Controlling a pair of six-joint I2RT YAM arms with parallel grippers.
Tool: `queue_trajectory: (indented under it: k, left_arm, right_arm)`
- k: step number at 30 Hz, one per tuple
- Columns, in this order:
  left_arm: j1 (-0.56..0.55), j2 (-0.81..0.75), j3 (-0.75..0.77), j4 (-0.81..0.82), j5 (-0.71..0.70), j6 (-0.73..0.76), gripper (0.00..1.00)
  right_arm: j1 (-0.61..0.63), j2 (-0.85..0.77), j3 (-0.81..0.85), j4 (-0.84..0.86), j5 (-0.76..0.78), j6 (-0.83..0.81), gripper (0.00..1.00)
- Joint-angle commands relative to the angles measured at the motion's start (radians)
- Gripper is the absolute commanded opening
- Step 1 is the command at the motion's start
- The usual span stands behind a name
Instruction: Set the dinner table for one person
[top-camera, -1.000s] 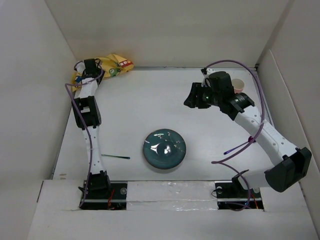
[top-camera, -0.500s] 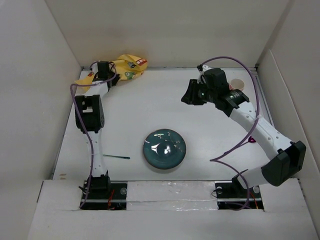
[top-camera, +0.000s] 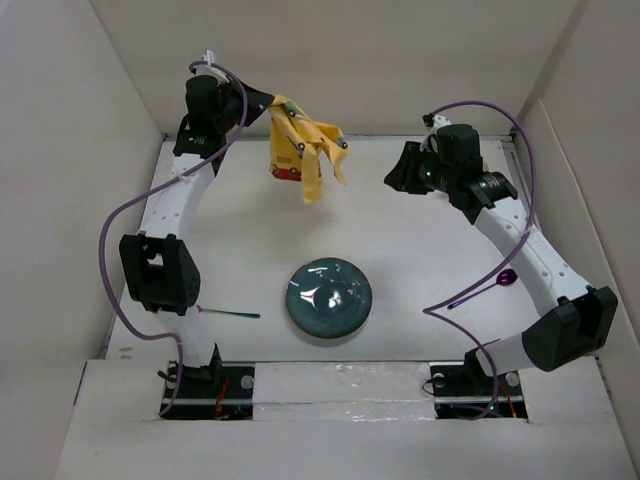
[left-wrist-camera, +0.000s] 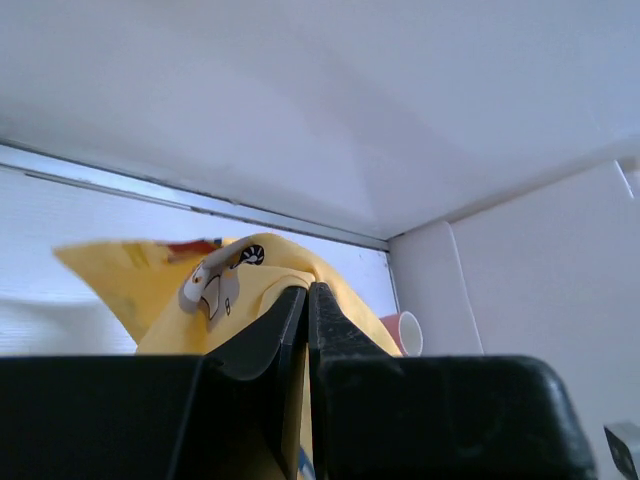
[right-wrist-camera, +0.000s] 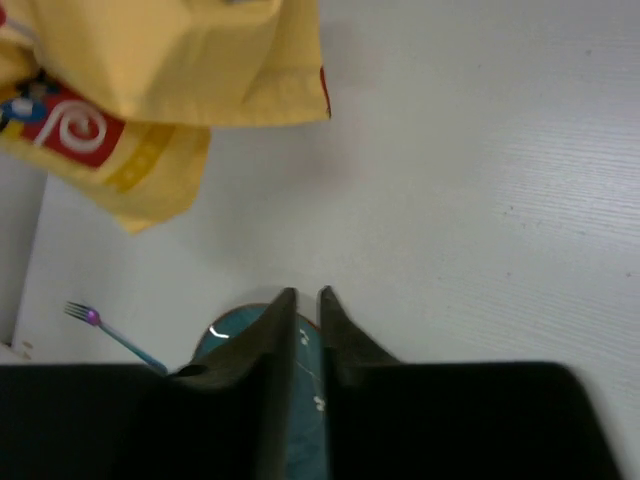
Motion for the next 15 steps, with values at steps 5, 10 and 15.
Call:
queue_trajectory:
  k: [5,10,15]
  left_arm:
    - [-0.053,0.040,0.007,-0.144,0.154,0.077,0.00]
    - [-0.072,0.101,0.020,-0.289,0.052,0.192,0.00]
    - [-0.062,0.225,0.081,-0.440,-0.152,0.333,0.32]
  right_arm:
    - [-0.012,0.044,-0.026,0.153,-0.048,0.013,0.75]
    - [0.038,0.174,-0.040,0.196,-0.050,0.019,0.84]
    - [0.077,0.335,-0.054,0.226,0.012,0.052,0.74]
